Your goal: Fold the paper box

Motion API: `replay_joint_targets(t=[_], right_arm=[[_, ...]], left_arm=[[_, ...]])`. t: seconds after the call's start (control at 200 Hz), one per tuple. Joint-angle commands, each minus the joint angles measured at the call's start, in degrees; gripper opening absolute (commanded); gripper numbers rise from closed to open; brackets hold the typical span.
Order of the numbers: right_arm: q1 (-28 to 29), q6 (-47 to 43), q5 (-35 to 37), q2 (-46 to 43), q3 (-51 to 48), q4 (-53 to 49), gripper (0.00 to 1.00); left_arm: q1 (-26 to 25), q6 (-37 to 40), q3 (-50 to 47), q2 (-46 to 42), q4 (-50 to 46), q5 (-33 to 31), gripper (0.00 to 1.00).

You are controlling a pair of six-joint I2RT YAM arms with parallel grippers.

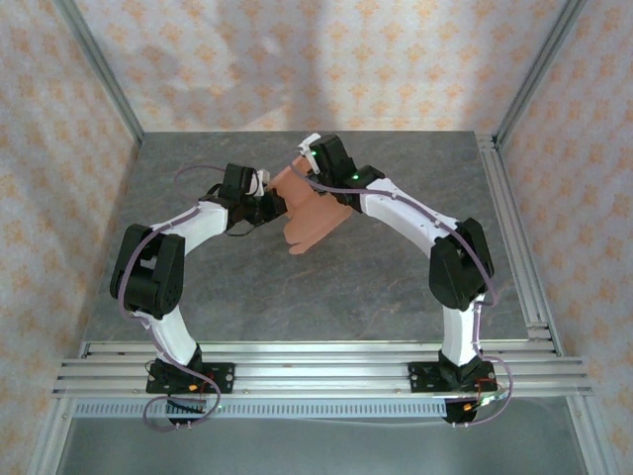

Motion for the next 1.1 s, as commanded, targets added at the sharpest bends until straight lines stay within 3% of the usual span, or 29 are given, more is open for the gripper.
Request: replay_joint_targets(t=[0.0,0.11,0.285,0.541,0.651,0.866,1.096], right_arm=[[-0.2,-0.3,3.0,2.5,2.6,-1.7,0.18],[0.6,-1.8,3.6,3.0,2.9,-1.7,0.09],[0.6,-1.8,1.8,1.7,1.5,-0.9,0.08],[0.5,-1.9,3.0,3.2,2.8,-0.7,0.28],[0.6,-2.0,3.0,4.2,4.2,-0.7,0.28],[0.7,-3.0,4.3,5.1,5.6,-1.7,0.11],[3.0,-6.1,10.7,5.4,4.9,-2.0,0.08]], left_arm=[[-0.4,2.0,0.8,-2.7,1.0,2.9,0.00],[-0.3,2.0,0.9,-2.6,0.7,2.9,0.00],[-0.4,2.0,0.9,-2.4,0.7,2.9,0.00],[-0.3,2.0,0.8,-2.3,1.0,3.1,0.00],[-0.3,2.0,0.6,-2.4,0.9,3.2,0.00],[-0.3,2.0,0.4,-2.6,0.7,3.0,0.00],[-0.3,2.0,1.2,-1.8,-0.2,2.4,0.00]])
